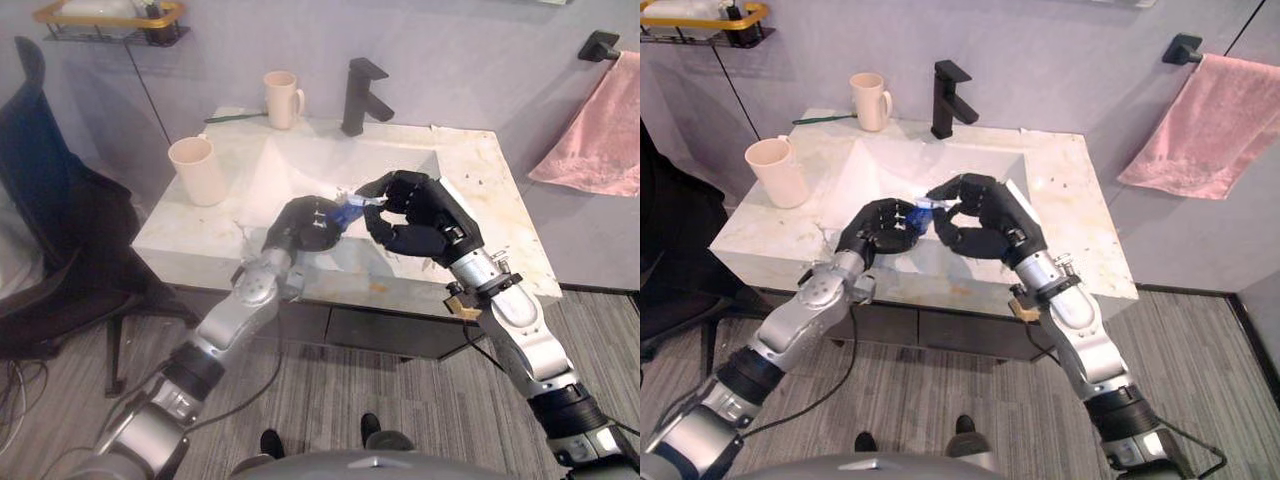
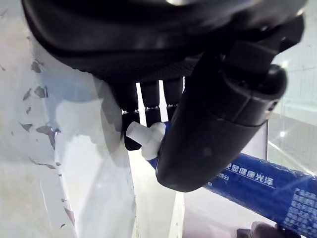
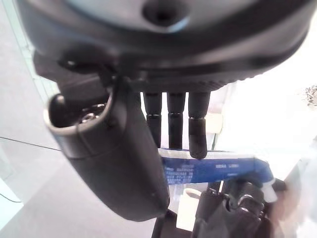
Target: Organize the bathroom.
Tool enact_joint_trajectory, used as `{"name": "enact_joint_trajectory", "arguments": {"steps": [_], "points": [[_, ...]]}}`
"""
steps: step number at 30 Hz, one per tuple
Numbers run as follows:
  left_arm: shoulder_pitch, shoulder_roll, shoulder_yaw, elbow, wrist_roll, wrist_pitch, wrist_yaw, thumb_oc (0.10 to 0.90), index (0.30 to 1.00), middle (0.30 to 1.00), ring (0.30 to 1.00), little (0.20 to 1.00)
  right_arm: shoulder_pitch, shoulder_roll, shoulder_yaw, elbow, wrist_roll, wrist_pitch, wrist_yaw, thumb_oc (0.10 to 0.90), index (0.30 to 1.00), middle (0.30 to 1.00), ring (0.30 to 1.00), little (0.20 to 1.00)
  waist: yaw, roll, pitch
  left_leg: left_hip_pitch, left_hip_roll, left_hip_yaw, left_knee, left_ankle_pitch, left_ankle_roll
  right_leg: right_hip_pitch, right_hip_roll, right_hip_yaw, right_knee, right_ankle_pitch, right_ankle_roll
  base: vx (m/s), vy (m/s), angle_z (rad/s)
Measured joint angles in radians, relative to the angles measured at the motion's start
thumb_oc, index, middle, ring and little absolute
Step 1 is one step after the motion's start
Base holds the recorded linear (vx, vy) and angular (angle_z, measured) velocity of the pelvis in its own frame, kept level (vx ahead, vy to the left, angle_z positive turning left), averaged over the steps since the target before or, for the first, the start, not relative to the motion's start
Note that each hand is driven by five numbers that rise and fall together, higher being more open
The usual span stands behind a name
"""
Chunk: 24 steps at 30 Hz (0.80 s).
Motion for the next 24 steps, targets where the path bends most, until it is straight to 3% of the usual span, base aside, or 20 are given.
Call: {"name": "enact_joint_trajectory", "arguments": {"steps": [10, 12, 13, 16, 18, 20, 21, 24], "points": [[0.000, -0.001, 0.000, 0.000, 0.000, 0.000, 0.007, 0.402, 0.302, 0.302, 0.302, 0.302, -0.005, 0.000, 0.004, 0.000, -0.006, 0.000, -0.007, 0.400, 0.300, 0.300, 0.300, 0.300, 0.004, 0.000, 0.000, 0.000, 0.000, -0.004, 0.001, 0.000, 0.000, 0.002, 0.000, -0.004, 0.000, 0.000, 0.000, 0.00, 0.000, 0.00], [0.000, -0.001, 0.002, 0.001, 0.000, 0.000, 0.010, 0.450, 0.375, 0.375, 0.375, 0.375, -0.011, 0.000, 0.010, 0.000, -0.015, 0.000, -0.017, 0.400, 0.300, 0.300, 0.300, 0.300, 0.006, 0.000, 0.000, 0.000, 0.000, -0.005, 0.001, 0.001, 0.000, 0.003, 0.000, -0.005, -0.001, 0.000, 0.000, 0.00, 0.000, 0.00], [0.000, -0.001, 0.003, 0.002, 0.000, 0.000, 0.012, 0.529, 0.493, 0.493, 0.493, 0.493, -0.022, -0.004, 0.014, 0.002, -0.032, 0.000, -0.026, 0.400, 0.300, 0.300, 0.300, 0.300, 0.009, 0.000, 0.000, 0.000, 0.000, -0.005, 0.001, 0.001, 0.000, 0.003, 0.000, -0.006, -0.001, 0.000, -0.001, 0.00, 0.000, 0.00], [0.000, -0.004, 0.006, 0.002, 0.000, 0.000, 0.013, 0.527, 0.491, 0.491, 0.491, 0.491, -0.042, -0.014, 0.019, 0.007, -0.049, 0.000, -0.042, 0.400, 0.300, 0.300, 0.300, 0.300, 0.019, 0.000, 0.000, 0.000, 0.000, -0.013, 0.001, 0.001, 0.000, 0.007, 0.000, -0.013, -0.001, 0.000, -0.001, 0.00, 0.026, 0.06], [0.000, -0.007, 0.006, 0.002, 0.000, 0.000, 0.013, 0.552, 0.528, 0.528, 0.528, 0.528, -0.055, -0.034, 0.024, 0.011, -0.050, 0.000, -0.048, 0.400, 0.300, 0.300, 0.300, 0.300, 0.029, 0.000, 0.000, 0.000, 0.000, -0.017, 0.001, 0.002, 0.000, 0.010, 0.000, -0.017, -0.001, 0.000, -0.001, 0.00, 0.032, 0.10], [0.000, -0.009, 0.006, 0.002, 0.000, 0.000, 0.013, 0.649, 0.674, 0.674, 0.674, 0.674, -0.109, -0.063, 0.040, 0.034, -0.070, 0.000, -0.067, 0.400, 0.300, 0.300, 0.300, 0.300, 0.036, 0.000, 0.000, -0.001, -0.001, -0.025, 0.000, 0.004, 0.001, 0.014, -0.001, -0.027, -0.001, 0.000, -0.001, 0.00, 0.028, 0.12], [0.000, -0.015, 0.006, -0.005, 0.000, 0.000, 0.013, 0.800, 0.900, 0.900, 0.900, 0.900, -0.130, -0.077, 0.040, 0.039, -0.083, 0.000, -0.084, 0.400, 0.300, 0.300, 0.300, 0.300, 0.048, 0.000, 0.000, -0.003, -0.001, -0.028, 0.000, 0.006, 0.001, 0.014, -0.001, -0.030, -0.001, 0.000, -0.001, 0.00, 0.022, 0.06], [-0.001, -0.021, 0.032, -0.007, 0.001, 0.001, 0.026, 0.800, 0.900, 0.900, 0.900, 0.900, -0.185, -0.096, 0.044, 0.045, -0.095, 0.000, -0.105, 0.400, 0.300, 0.300, 0.300, 0.300, 0.061, -0.001, 0.000, -0.008, -0.001, -0.037, 0.000, 0.008, 0.001, 0.015, -0.001, -0.040, -0.002, 0.000, -0.001, 0.00, 0.030, 0.09]]}}
